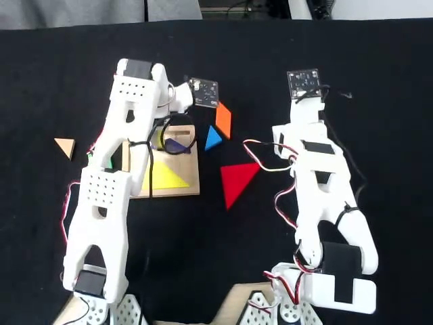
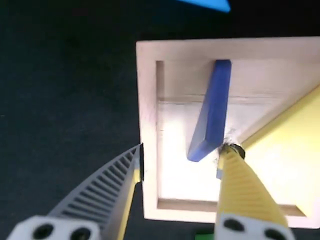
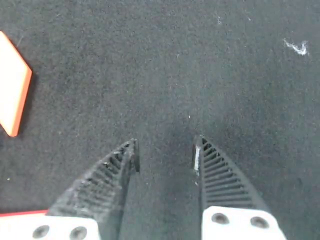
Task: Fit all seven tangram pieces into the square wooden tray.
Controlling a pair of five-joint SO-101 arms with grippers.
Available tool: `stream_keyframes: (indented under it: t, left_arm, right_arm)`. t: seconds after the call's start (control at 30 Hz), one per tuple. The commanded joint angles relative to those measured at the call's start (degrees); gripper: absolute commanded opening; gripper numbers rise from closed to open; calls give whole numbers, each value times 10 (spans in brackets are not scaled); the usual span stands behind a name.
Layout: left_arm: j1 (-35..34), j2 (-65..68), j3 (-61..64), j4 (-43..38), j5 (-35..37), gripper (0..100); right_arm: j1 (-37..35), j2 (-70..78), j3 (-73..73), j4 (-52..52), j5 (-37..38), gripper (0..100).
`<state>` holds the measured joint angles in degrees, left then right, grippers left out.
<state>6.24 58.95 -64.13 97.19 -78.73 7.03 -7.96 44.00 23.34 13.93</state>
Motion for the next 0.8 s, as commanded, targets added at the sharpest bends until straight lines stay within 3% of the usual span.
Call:
stream_keyframes:
  t: [0.0, 0.33, 0.77]
  left_arm:
    - [0, -1, -31, -11, 19, 248]
    - [0, -3, -32, -99, 74, 248]
    - [-31, 4, -76, -100, 168, 248]
  right_arm:
    - [-4, -2, -7, -11, 1, 181]
    - [-4, -2, -7, -11, 1, 181]
    - [-4, -2, -7, -11, 1, 181]
